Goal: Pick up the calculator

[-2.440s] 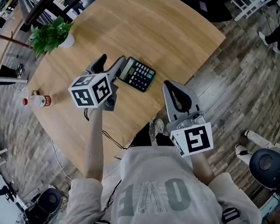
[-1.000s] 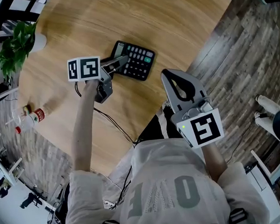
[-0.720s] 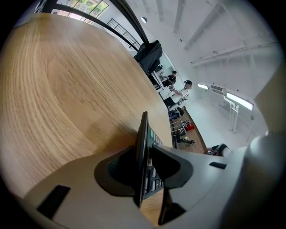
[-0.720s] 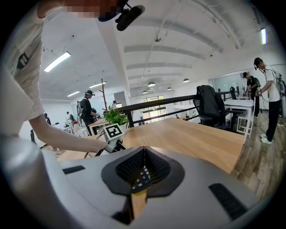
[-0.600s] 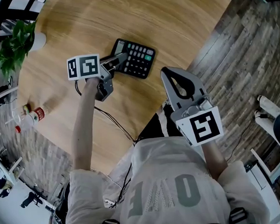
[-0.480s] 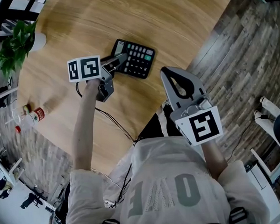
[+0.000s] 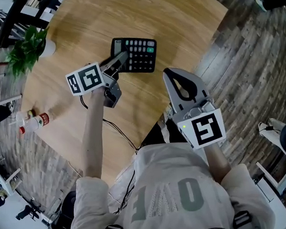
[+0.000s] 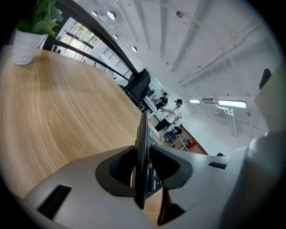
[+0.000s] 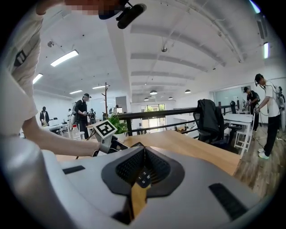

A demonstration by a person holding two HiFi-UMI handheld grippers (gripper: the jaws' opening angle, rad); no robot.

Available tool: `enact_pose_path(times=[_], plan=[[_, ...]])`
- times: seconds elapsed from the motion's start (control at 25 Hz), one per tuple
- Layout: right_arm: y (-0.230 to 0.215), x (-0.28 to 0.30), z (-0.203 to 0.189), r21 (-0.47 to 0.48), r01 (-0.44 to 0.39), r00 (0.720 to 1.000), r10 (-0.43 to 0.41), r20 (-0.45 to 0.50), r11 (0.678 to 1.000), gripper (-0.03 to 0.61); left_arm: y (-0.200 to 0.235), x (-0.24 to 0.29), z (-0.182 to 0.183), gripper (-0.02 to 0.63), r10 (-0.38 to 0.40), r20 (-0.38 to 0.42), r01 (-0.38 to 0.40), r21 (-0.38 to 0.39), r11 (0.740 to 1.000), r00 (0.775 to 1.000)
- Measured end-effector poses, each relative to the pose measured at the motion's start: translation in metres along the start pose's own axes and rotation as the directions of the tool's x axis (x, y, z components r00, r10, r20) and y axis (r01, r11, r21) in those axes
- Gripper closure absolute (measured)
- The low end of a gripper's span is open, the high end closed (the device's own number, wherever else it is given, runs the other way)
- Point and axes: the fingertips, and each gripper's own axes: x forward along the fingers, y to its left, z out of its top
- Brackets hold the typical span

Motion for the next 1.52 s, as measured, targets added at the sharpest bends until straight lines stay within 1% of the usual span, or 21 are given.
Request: enact_pose_path(times=[0.08,0.16,0.24,0.32,0.44,0.52,0.6,0.68,0.76,0.8,0.84,0.88,1.0,1.08,1.12,1.2,1.28,1.4,1.52], plan=[[-0.001,-0.002,0.016,-0.016,0.01,0.999,-0.009,0.037,1.0,0.56,-0.02,-0.01,0.022,0.494,-0.016,0.081,0.013,0.026,1.0,0.997],[0.0,-0.006,0.033,-0.033,0.018,0.997,-0.015,0.081,0.999,0.56,-0.042,-0.022,0.04,0.494,-0.032,0.16,0.024,0.056,0.998,0.987],[0.001,-0.014,0.049,-0.05,0.021,0.992,-0.015,0.124,0.999,0.56,-0.067,-0.037,0.054,0.494,-0.049,0.238,0.027,0.094,0.995,0.97],[0.005,-0.023,0.065,-0.066,0.02,0.986,-0.009,0.164,0.998,0.56,-0.092,-0.056,0.065,0.494,-0.056,0.317,0.011,0.143,0.99,0.947],[0.011,-0.036,0.085,-0.113,0.015,0.978,0.01,0.21,0.994,0.56,-0.131,-0.087,0.08,0.494,-0.078,0.434,-0.017,0.212,0.977,0.897],[0.016,-0.044,0.096,-0.133,0.012,0.971,0.02,0.239,0.991,0.56,-0.154,-0.107,0.084,0.494,-0.089,0.496,-0.048,0.258,0.965,0.864],[0.023,-0.052,0.108,-0.133,0.007,0.962,0.03,0.271,0.991,0.56,-0.175,-0.129,0.085,0.494,-0.087,0.554,-0.098,0.295,0.95,0.828],[0.032,-0.059,0.12,-0.134,-0.005,0.953,0.045,0.298,0.991,0.56,-0.194,-0.151,0.083,0.494,-0.082,0.614,-0.159,0.329,0.931,0.785],[0.039,-0.066,0.131,-0.139,-0.014,0.946,0.058,0.319,0.99,0.56,-0.214,-0.172,0.078,0.494,-0.084,0.671,-0.225,0.36,0.906,0.736],[0.042,-0.07,0.136,-0.141,-0.017,0.942,0.063,0.329,0.99,0.56,-0.224,-0.181,0.075,0.494,-0.083,0.701,-0.266,0.374,0.888,0.708],[0.045,-0.074,0.14,-0.141,-0.021,0.938,0.068,0.34,0.99,0.56,-0.233,-0.191,0.071,0.494,-0.078,0.731,-0.319,0.388,0.865,0.678],[0.048,-0.078,0.143,-0.139,-0.025,0.934,0.073,0.35,0.99,0.56,-0.241,-0.199,0.066,0.494,-0.069,0.76,-0.382,0.401,0.833,0.647],[0.057,-0.087,0.149,-0.124,-0.042,0.923,0.086,0.375,0.991,0.56,-0.262,-0.225,0.05,0.494,-0.047,0.833,-0.562,0.412,0.717,0.551],[0.062,-0.09,0.153,-0.115,-0.052,0.916,0.093,0.39,0.992,0.56,-0.274,-0.24,0.042,0.494,-0.048,0.867,-0.641,0.403,0.654,0.496],[0.065,-0.091,0.155,-0.114,-0.057,0.913,0.098,0.395,0.992,0.56,-0.278,-0.246,0.038,0.494,-0.05,0.879,-0.669,0.397,0.628,0.475],[0.071,-0.092,0.157,-0.114,-0.068,0.909,0.109,0.403,0.991,0.56,-0.284,-0.256,0.034,0.494,-0.045,0.894,-0.709,0.384,0.592,0.446],[0.077,-0.093,0.158,-0.113,-0.081,0.905,0.12,0.407,0.99,0.56,-0.287,-0.264,0.031,0.494,-0.039,0.904,-0.732,0.37,0.572,0.426],[0.082,-0.095,0.16,-0.115,-0.084,0.9,0.125,0.417,0.99,0.56,-0.288,-0.271,0.029,0.494,-0.036,0.912,-0.746,0.356,0.563,0.408],[0.085,-0.096,0.16,-0.136,-0.07,0.902,0.121,0.414,0.988,0.56,-0.289,-0.273,0.026,0.494,-0.034,0.915,-0.75,0.351,0.561,0.403]])
